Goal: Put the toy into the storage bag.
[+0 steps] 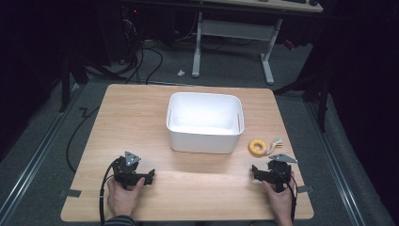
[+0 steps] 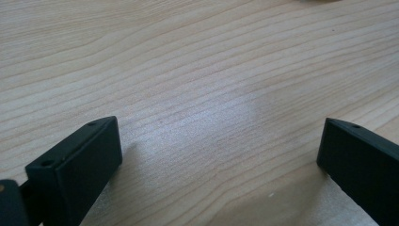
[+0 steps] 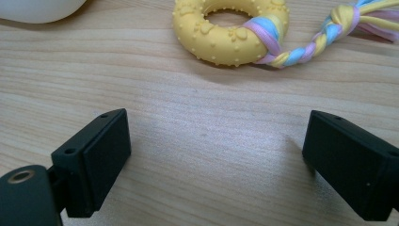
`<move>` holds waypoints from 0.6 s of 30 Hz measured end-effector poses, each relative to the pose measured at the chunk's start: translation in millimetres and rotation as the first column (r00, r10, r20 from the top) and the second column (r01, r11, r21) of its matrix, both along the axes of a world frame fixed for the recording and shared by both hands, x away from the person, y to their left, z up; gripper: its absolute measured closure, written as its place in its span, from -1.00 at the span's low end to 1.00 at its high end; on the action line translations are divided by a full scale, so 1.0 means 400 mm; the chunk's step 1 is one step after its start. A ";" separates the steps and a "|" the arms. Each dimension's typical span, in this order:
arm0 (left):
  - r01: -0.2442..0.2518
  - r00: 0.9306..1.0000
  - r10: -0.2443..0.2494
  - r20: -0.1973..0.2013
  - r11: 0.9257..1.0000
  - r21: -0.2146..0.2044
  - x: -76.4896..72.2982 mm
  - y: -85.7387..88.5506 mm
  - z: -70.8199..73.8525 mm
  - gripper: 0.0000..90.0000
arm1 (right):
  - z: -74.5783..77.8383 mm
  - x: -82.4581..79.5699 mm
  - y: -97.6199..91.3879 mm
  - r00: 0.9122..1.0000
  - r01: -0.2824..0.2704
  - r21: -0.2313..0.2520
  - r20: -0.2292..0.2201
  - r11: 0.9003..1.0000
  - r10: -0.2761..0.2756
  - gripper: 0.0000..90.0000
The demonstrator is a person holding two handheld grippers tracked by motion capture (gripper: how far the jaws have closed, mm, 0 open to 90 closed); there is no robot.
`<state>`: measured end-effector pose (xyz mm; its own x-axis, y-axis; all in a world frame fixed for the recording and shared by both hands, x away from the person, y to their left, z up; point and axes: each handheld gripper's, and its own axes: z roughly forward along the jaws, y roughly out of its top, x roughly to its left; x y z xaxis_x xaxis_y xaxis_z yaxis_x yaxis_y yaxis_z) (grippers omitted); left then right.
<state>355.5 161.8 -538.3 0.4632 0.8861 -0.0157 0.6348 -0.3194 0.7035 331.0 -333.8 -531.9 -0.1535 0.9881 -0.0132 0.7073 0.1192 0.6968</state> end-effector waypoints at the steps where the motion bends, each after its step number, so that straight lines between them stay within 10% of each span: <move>1: 0.001 1.000 -0.001 0.000 1.000 0.000 0.000 0.000 0.000 -0.98 | 0.000 0.000 0.000 1.000 0.000 0.000 0.000 1.000 0.000 -0.82; 18: 0.004 1.000 -0.004 0.006 1.000 -0.003 -0.001 0.000 0.000 -0.95 | 0.000 0.000 0.000 1.000 0.006 0.002 0.004 1.000 -0.006 -0.78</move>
